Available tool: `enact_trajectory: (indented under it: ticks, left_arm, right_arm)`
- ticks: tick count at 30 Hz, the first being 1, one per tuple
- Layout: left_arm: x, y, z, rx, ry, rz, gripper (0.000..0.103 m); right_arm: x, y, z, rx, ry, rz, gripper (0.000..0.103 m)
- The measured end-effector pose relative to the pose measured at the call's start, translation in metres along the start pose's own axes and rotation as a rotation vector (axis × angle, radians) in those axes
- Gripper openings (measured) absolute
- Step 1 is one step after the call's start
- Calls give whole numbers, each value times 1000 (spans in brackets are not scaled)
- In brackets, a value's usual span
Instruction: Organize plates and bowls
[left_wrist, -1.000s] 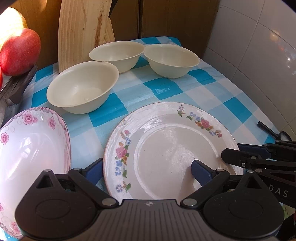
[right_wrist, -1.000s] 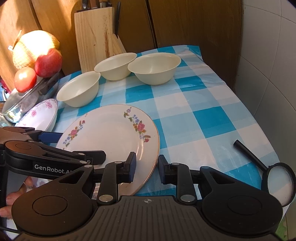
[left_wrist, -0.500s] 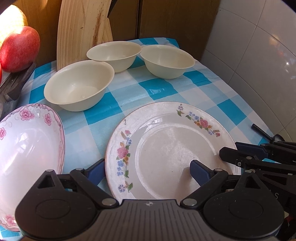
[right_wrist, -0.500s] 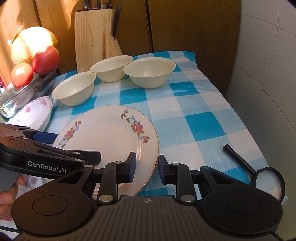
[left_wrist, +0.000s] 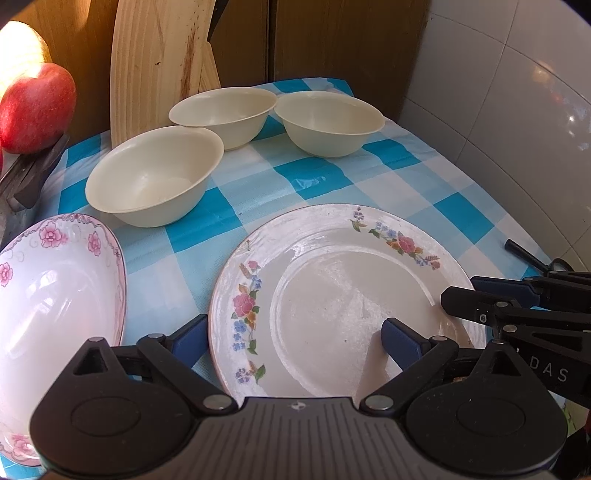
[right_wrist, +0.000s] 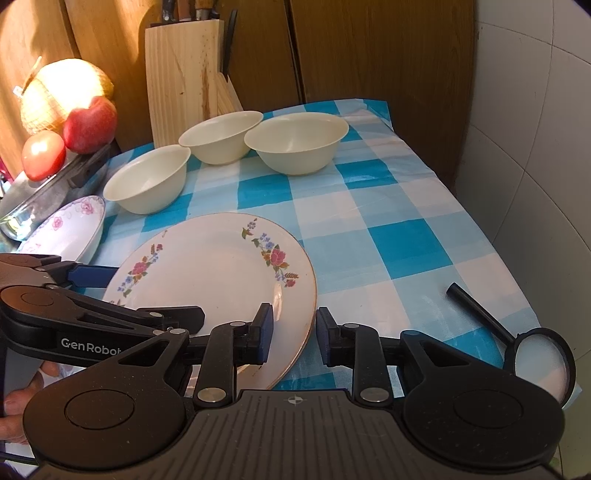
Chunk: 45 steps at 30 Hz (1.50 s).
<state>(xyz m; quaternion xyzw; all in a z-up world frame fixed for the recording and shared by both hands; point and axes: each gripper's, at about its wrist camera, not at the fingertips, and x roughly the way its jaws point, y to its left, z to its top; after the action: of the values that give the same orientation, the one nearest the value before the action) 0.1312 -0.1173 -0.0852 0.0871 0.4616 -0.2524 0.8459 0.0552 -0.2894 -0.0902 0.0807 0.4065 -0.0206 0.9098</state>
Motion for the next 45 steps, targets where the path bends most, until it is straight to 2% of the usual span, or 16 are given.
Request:
enact_trajectory:
  ticks: [6,12,27,34,40,45]
  left_arm:
    - [-2,-2,0,-20,4,19,89]
    - [-5,-1,0,-61,16,-5,87]
    - [-28,-4,-1,-87,-15,-5,86]
    - [-40,-5,-5,-89,-34,10,86]
    - [-44,-12,-9,-48,-51,41,84]
    - [-28,-10,-12,-44,4,61,80]
  right_arm:
    - [-1,0,0,5,-5,-5,33]
    - [-3,-4,0,28,-5,-6,33]
    - [-13,-8,-1,51,-17,28,33]
    - [-13,-6,0,48,-13,42,33]
    - [-10,-3,1,37,-3,24,31]
    - [-4,-4,-1,46,23,21,31]
